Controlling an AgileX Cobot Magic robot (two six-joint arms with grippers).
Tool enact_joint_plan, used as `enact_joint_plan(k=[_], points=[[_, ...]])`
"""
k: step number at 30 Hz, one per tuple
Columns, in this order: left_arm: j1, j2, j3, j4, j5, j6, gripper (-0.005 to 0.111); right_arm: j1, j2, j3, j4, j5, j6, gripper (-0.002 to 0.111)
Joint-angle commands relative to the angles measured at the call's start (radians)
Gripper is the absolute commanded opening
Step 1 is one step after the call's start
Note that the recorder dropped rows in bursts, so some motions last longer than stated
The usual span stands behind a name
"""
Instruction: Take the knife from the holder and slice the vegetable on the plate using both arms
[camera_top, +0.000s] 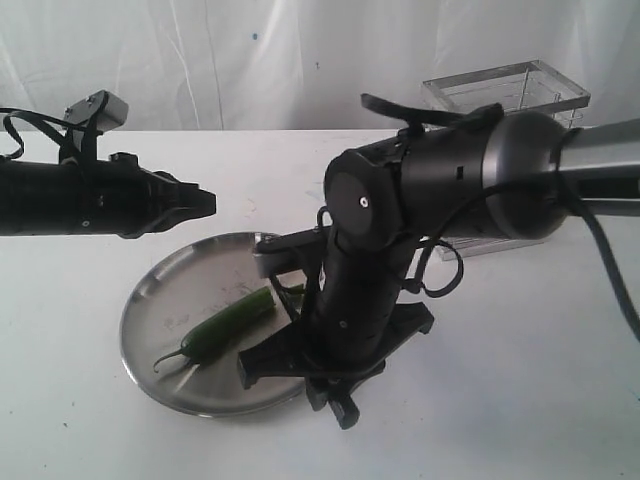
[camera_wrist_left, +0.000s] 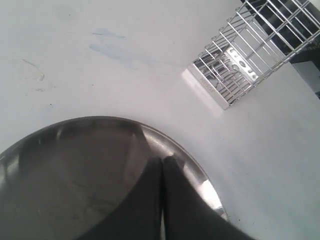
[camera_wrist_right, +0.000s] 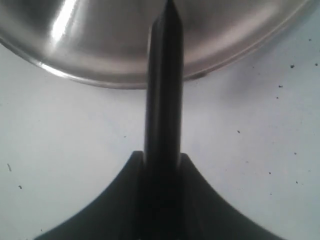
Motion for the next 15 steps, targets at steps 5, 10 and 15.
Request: enact_joint_plan(k=[5,10,15], points=[[0.001,-0.012,0.006,-0.022,0.006,0.015,0.000,-0.005,0.031,-0.010,0.004,-0.029,-0.013,0.000],[0.001,-0.012,0.006,-0.022,0.006,0.022,0.000,-0.005,0.038,-0.010,0.004,-0.056,-0.013,0.000],[0.001,-0.012,0.006,-0.022,0.006,0.037,0.000,-0.005,0.065,-0.010,0.005,-0.054,-0.023,0.000]])
